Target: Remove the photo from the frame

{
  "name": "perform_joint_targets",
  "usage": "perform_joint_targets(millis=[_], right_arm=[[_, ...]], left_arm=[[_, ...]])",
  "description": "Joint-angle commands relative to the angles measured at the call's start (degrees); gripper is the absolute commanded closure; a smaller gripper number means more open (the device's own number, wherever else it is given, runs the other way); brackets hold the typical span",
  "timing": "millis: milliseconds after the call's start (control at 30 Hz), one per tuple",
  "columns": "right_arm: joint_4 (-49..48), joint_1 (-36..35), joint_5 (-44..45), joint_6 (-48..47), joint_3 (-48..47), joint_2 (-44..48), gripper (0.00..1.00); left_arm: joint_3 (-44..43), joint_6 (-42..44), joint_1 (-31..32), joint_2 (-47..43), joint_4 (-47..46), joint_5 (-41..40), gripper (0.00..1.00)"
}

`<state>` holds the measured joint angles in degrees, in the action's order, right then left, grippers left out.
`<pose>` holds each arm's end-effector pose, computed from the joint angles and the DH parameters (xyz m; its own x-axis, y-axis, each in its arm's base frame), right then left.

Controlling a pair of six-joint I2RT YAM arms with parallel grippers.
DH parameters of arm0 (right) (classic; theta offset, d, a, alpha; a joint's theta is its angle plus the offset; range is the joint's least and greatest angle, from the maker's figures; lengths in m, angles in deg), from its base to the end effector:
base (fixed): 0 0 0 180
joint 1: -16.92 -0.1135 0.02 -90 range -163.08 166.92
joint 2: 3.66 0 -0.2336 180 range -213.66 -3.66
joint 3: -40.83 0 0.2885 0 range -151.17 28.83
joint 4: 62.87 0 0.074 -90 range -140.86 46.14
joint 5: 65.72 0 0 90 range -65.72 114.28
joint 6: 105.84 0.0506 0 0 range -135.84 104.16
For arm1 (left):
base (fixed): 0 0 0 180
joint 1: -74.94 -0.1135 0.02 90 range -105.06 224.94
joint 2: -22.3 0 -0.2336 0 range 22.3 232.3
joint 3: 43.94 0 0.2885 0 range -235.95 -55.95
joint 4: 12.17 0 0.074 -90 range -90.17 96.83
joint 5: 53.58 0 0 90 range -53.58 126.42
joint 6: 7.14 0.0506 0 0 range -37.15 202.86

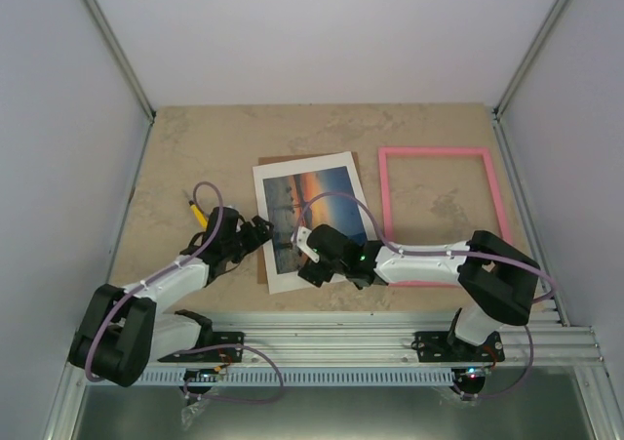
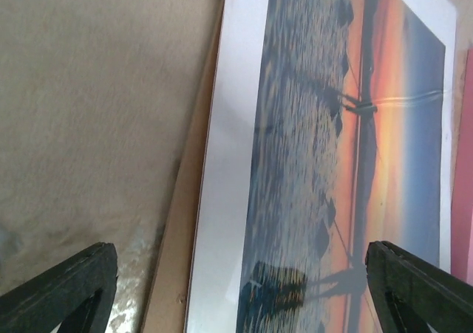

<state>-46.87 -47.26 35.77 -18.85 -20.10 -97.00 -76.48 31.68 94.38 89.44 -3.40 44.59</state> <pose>0.1655 0.3190 0.0996 -0.2820 -0.7010 -0.6551 -0.8405 0.5097 -0.1836 0.2399 -0.0923 0.0797 -0.7385 -0.5572 -0.3797 -0.2369 0.7417 -0.6275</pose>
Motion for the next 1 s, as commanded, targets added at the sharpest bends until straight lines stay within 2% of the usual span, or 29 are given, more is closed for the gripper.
perform_joint_targets(millis=[0, 300, 633, 967], right_arm=[[-3.26, 0.07, 4.99, 0.07, 1.14, 1.12, 0.02], [-3.74, 3.94, 12.26, 5.28, 2.66, 3.60, 0.02], [-5.74, 8.20, 11.01, 8.26, 4.77, 7.37, 0.02], [-5.70, 8.19, 10.49, 8.25, 4.70, 7.22, 0.02]], left_arm=[[1.60, 0.45, -0.28, -1.14, -1.17, 5.35, 0.07], [2.47, 0.43, -0.22, -2.42, -0.14, 8.22, 0.14], [3.73, 0.61, -0.19, -7.04, 4.66, 9.08, 0.19], [4.18, 1.47, 1.24, -3.96, 3.74, 11.59, 0.20]])
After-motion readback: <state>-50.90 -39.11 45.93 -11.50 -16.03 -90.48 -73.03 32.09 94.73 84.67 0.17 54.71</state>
